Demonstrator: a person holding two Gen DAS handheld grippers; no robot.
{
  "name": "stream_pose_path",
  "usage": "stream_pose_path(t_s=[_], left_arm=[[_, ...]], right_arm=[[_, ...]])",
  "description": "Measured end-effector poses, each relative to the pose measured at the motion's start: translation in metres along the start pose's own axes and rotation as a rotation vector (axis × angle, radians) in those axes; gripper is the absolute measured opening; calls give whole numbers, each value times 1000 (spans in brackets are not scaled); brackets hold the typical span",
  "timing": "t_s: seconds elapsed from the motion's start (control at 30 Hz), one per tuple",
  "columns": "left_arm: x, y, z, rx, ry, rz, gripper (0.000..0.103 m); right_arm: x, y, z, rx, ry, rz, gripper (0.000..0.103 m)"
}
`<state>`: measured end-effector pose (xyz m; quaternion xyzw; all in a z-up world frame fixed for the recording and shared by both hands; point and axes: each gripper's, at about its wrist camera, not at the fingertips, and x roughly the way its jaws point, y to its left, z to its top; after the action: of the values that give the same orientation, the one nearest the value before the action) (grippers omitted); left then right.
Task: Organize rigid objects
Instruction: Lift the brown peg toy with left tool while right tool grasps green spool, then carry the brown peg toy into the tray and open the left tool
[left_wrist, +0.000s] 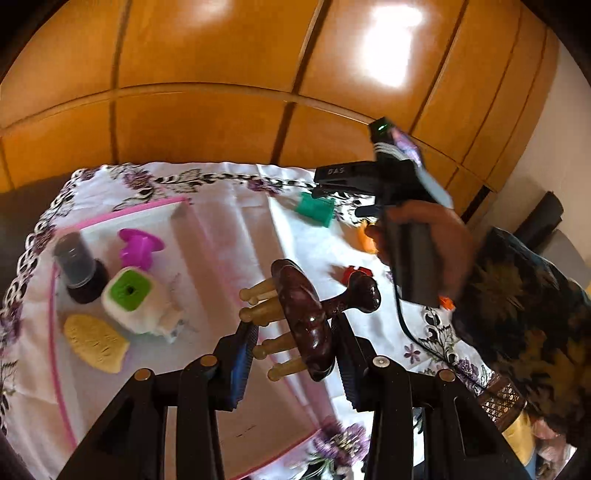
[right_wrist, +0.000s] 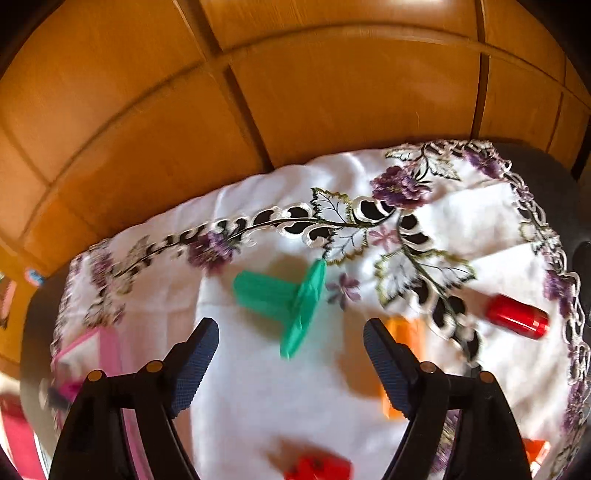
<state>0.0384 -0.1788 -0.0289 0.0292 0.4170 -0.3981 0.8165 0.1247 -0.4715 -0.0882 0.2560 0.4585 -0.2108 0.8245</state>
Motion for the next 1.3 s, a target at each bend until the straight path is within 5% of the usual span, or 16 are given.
stream_pose_path(t_s=[0.23,0.27,0.4,0.93,1.3], left_arm=[[-12,21,-5,-53,-4,24,41],[-13,23,-5,-56,-6,29,41],[-16,27,-5,-68,-16,45,41],[-47,34,-18,-59,-66,238,41],[-66,43,-34,-111,-61,266,41]], right_arm=[[42,12,13,6,68,-69,81],[45,12,12,-5,91,-77,66],[33,16,4,-77,84,-51,63],[-75,20,-127,-494,67,149,63],[-57,9,-165,-564,120,106,63]])
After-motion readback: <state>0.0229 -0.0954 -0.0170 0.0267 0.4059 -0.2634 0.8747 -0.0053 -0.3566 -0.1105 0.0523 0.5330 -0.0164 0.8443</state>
